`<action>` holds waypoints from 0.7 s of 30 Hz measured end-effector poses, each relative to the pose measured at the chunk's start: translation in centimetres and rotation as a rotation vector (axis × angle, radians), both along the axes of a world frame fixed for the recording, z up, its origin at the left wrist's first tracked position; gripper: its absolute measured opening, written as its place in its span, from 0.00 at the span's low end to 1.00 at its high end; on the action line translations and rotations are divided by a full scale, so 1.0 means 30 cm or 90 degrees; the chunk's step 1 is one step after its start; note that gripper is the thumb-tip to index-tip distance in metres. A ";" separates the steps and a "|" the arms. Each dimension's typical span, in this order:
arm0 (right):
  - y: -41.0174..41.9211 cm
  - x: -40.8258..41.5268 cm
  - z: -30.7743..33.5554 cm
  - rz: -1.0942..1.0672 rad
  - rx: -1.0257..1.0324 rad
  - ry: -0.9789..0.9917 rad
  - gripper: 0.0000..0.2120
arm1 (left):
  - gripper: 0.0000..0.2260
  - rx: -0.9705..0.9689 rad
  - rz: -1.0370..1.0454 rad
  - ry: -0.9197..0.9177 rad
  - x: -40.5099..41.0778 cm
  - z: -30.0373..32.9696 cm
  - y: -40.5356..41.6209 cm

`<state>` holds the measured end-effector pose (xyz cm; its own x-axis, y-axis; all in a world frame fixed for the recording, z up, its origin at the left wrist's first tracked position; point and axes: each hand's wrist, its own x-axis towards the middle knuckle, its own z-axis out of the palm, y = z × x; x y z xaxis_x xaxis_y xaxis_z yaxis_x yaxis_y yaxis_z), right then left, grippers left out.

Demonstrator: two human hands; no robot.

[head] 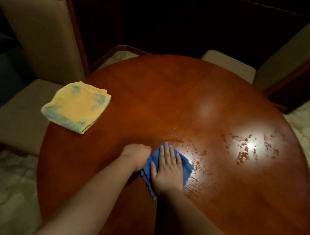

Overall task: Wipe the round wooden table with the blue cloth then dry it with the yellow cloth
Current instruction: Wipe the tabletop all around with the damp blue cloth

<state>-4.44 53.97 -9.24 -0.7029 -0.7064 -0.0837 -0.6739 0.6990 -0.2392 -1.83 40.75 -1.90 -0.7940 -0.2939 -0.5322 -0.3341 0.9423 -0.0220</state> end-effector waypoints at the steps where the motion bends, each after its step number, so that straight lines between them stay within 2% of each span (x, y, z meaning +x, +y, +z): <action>1: 0.005 -0.036 0.007 0.022 -0.001 -0.017 0.42 | 0.11 0.003 -0.002 0.005 -0.023 0.003 -0.001; 9: 0.168 -0.273 0.038 0.044 0.025 -0.019 0.38 | 0.11 0.071 -0.036 0.017 -0.203 0.015 0.146; 15: 0.396 -0.474 0.052 0.040 0.075 -0.006 0.39 | 0.12 0.123 -0.078 0.043 -0.357 0.044 0.374; 21: 0.597 -0.557 0.049 -0.052 0.059 -0.004 0.41 | 0.12 0.148 -0.087 0.092 -0.459 0.013 0.579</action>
<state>-21.15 71.88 -7.76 -0.7571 -0.6356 -0.1512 -0.6123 0.7710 -0.1749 -15.60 58.12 -1.53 -0.8899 -0.0622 -0.4519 -0.1873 0.9531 0.2377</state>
